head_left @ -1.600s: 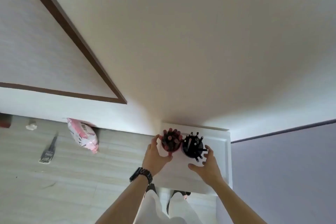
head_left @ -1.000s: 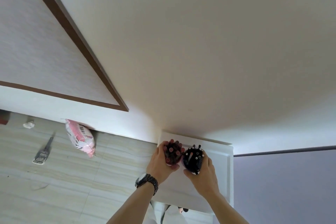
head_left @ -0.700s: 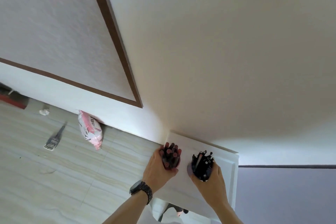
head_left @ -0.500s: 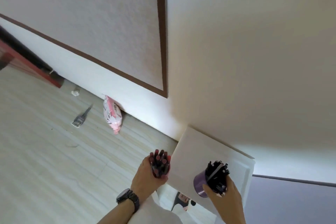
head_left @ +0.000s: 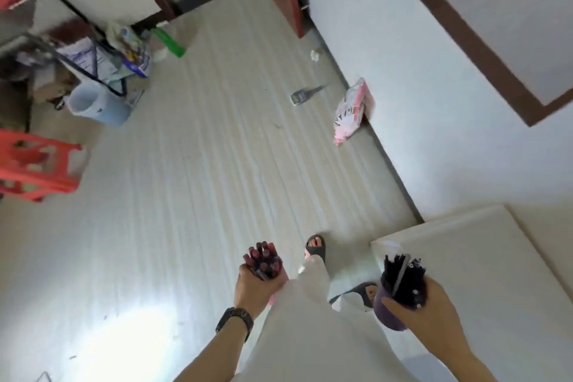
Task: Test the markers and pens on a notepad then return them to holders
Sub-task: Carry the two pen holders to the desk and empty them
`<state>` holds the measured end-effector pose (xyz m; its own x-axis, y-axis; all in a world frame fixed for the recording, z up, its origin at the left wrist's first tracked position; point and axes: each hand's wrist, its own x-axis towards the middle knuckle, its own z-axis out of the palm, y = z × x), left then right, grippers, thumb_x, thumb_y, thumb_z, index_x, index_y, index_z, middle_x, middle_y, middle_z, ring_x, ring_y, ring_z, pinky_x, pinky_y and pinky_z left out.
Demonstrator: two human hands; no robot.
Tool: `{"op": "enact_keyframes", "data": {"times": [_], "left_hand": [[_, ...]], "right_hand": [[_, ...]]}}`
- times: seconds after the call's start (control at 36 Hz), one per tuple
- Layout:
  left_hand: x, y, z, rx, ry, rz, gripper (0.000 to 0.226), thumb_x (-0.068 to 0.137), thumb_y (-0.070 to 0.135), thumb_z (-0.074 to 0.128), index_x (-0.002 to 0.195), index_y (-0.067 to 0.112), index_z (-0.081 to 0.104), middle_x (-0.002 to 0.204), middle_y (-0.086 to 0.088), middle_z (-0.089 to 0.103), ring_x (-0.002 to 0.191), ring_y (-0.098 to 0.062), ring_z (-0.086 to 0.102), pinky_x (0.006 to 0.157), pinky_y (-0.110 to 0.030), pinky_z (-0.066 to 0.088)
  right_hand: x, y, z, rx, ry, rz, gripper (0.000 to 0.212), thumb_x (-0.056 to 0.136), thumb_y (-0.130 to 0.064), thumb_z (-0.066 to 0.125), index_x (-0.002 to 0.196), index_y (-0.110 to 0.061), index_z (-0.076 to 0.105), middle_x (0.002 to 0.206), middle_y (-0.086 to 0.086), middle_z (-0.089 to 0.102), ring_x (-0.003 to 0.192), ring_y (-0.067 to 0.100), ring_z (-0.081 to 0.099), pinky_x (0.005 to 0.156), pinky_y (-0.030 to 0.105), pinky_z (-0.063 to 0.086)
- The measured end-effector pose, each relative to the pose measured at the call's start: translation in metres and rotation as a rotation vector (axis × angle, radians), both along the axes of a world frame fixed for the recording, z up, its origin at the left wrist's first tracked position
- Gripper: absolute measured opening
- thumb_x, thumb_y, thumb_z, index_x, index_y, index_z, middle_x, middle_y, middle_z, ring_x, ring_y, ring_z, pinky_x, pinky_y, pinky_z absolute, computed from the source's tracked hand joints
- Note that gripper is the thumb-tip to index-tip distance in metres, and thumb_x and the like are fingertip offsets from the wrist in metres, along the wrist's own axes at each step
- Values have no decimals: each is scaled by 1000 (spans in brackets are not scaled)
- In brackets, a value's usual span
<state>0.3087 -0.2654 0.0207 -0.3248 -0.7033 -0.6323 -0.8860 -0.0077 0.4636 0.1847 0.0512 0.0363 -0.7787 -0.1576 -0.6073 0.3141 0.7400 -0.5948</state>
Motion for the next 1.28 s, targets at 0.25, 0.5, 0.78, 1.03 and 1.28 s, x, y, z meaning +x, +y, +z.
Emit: {"op": "enact_keyframes", "data": {"times": [0.25,0.5,0.78,1.03,1.28], "left_hand": [[90,-57,-7,35,-47,393,48,56,54,84,78,26,51,71,6,67,64,-7,63,50,-21,44],[155,-156,-33,90,66,591,41,62,49,84,78,14,69,66,2,72,60,-11,69,49,-24,49],[213,-272,-36,62,166,739,37,62,48,81,70,14,68,61,3,71,53,-11,68,43,-26,48],[215,-352,-9,7,279,909,23,75,28,85,73,11,70,67,-2,72,58,-10,66,50,-24,50],[172,-449,0,0,297,1076,23,71,30,87,82,16,73,75,3,75,71,-10,71,56,-22,52]], "right_hand": [[-32,-79,-3,296,-69,337,59,50,-65,75,94,-31,57,81,-11,68,73,17,64,65,32,48],[-20,-238,-3,310,-72,568,63,57,-65,77,109,-34,59,101,-10,70,93,17,67,85,37,53],[-1,-436,5,199,-45,565,65,61,-47,91,115,-30,58,104,-4,72,92,19,61,82,32,46],[-27,-579,0,169,22,650,63,62,-40,94,115,-27,61,100,2,74,99,26,68,80,33,45],[-66,-747,-23,159,-13,809,65,57,-47,94,109,-29,60,96,-2,70,90,20,61,82,32,43]]}}
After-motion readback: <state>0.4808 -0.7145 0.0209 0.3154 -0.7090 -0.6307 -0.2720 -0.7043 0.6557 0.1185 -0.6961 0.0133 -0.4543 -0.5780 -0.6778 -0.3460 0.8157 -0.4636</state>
